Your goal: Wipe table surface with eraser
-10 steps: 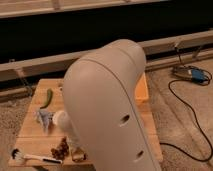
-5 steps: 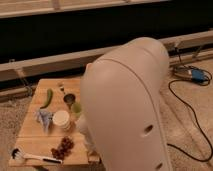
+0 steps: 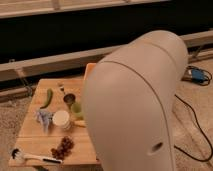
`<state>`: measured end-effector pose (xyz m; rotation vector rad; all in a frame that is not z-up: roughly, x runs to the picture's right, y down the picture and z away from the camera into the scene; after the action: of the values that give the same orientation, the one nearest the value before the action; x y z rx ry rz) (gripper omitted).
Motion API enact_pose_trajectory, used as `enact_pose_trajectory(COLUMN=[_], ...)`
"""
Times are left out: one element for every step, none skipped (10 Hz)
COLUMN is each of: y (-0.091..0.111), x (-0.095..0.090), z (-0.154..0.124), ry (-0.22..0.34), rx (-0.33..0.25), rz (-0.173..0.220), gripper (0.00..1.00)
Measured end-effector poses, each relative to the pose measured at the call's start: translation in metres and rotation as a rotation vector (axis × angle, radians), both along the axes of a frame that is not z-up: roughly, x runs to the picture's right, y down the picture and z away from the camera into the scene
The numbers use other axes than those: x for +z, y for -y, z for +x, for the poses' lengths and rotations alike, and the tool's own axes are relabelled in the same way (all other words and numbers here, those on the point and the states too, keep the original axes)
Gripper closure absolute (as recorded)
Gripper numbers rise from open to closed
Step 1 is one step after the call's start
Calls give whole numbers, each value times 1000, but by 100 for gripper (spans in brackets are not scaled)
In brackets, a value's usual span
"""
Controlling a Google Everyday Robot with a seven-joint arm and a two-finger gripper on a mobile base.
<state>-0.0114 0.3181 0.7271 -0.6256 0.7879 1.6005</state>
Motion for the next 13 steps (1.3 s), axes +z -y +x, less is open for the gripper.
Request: enact_pose_trajectory(y=[-2,-2,-3,-3,-2,1,7,11,16,19,21,25,27], x=[3,8,13,20,23,26,32,34,37,38,39,40,41], z=[-11,-27,-43,-63,-70,-77,-86,-89,-91,-90,-87,-84,-79], ry=[26,61,92,133,156,180,213,235,275,301,328,359,376], rx=[-27,-61,-89,-119,-131,-143,-143,-140,-121,-106,-88,-63,-45], rz=[-12,-27,-39,-52,-55,-53,-40,-33,-22,-16,-7,5,13], gripper=[100,100,100,100,100,100,100,100,100,100,99,97,97])
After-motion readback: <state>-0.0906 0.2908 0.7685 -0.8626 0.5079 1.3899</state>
